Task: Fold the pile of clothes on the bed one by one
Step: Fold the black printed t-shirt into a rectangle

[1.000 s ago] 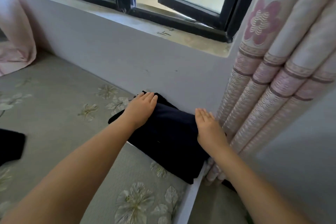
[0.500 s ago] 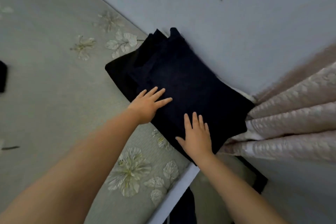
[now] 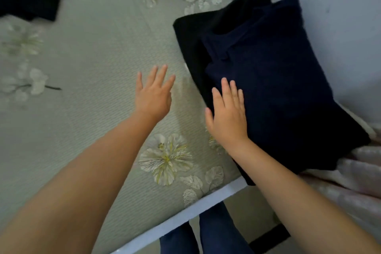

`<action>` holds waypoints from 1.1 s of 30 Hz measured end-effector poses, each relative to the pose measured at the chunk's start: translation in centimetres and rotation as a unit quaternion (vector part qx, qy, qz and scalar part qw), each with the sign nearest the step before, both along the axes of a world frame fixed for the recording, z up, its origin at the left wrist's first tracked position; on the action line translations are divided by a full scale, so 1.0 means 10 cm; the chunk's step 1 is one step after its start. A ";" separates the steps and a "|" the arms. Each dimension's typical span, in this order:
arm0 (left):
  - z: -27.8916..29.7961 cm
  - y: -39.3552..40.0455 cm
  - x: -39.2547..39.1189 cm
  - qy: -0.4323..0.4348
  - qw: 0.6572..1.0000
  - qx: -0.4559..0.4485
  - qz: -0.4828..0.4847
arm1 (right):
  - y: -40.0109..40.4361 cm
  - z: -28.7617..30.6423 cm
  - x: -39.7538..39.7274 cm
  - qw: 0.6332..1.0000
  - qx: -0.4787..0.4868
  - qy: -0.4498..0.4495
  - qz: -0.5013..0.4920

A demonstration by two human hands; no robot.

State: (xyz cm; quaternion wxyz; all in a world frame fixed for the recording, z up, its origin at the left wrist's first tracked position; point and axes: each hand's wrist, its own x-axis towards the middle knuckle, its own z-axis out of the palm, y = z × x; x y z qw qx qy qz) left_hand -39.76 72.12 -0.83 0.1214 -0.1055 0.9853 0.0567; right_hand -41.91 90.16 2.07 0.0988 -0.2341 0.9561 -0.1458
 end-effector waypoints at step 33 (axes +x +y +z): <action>-1.20 -4.96 2.52 0.086 0.915 0.040 0.393 | -6.12 -1.16 0.69 0.940 0.061 0.058 0.330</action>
